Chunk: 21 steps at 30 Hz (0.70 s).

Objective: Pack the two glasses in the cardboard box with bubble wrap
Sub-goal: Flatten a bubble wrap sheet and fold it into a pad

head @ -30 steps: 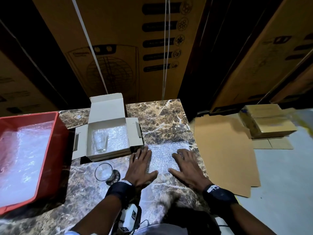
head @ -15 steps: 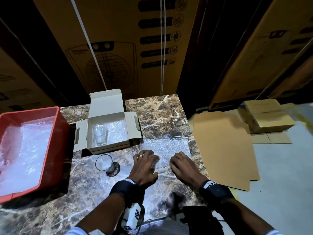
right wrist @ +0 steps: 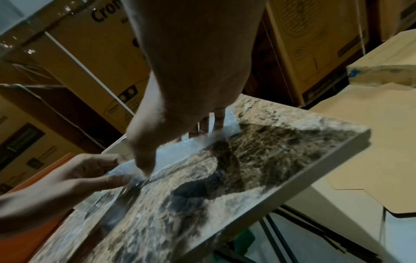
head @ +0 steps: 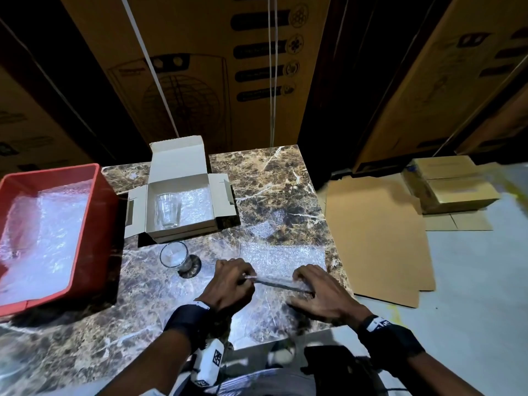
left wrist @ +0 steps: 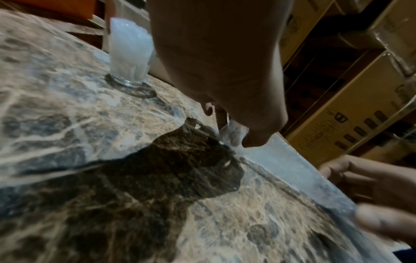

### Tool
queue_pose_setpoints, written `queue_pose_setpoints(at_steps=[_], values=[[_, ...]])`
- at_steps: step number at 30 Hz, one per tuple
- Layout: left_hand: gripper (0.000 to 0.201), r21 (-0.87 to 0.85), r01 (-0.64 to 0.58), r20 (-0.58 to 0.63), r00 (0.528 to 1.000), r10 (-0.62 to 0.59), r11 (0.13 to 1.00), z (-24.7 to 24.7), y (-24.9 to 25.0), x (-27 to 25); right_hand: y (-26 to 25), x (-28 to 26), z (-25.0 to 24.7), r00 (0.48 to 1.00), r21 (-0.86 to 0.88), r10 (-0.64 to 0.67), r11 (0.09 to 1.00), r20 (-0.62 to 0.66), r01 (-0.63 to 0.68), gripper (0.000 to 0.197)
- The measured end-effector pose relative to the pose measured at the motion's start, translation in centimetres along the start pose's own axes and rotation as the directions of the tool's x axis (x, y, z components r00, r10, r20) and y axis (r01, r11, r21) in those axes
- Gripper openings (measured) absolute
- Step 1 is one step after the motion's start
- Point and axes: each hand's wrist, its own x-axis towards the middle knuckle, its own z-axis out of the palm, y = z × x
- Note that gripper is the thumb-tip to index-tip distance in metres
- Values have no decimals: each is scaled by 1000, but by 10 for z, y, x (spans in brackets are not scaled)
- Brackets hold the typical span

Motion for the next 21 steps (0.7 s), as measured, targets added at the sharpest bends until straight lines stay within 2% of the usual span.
queue_pose_setpoints(at_steps=[2,6,9,11,13,17,19,21], values=[[10,-30,28,-15,999,-29,999,-3,1,-2,8,-4,-1,1000,-10,26,1000,-9,-26,35],[6,-118,118,-81,988,-128,986,-4,3,-4,20,-8,-9,989,54,91,995,-116,-85,15],[7,-297,210,-38,972,-231,931,-9,9,-4,25,-9,-18,954,292,216,945,-209,-149,15],[10,-405,255,3,961,-278,878,-15,13,-2,24,-8,-23,913,467,330,864,-241,-189,16],[12,-462,252,1,959,-283,850,-19,15,0,25,-5,-26,879,595,402,782,-255,-185,12],[13,-576,267,14,948,-317,772,-23,20,5,34,2,-24,858,650,432,742,-278,-163,6],[20,-644,275,-9,931,-366,714,-21,18,9,37,6,-23,838,663,467,726,-281,-182,8],[28,-676,254,-40,925,-379,691,-18,14,13,38,10,-22,822,654,486,731,-297,-196,9]])
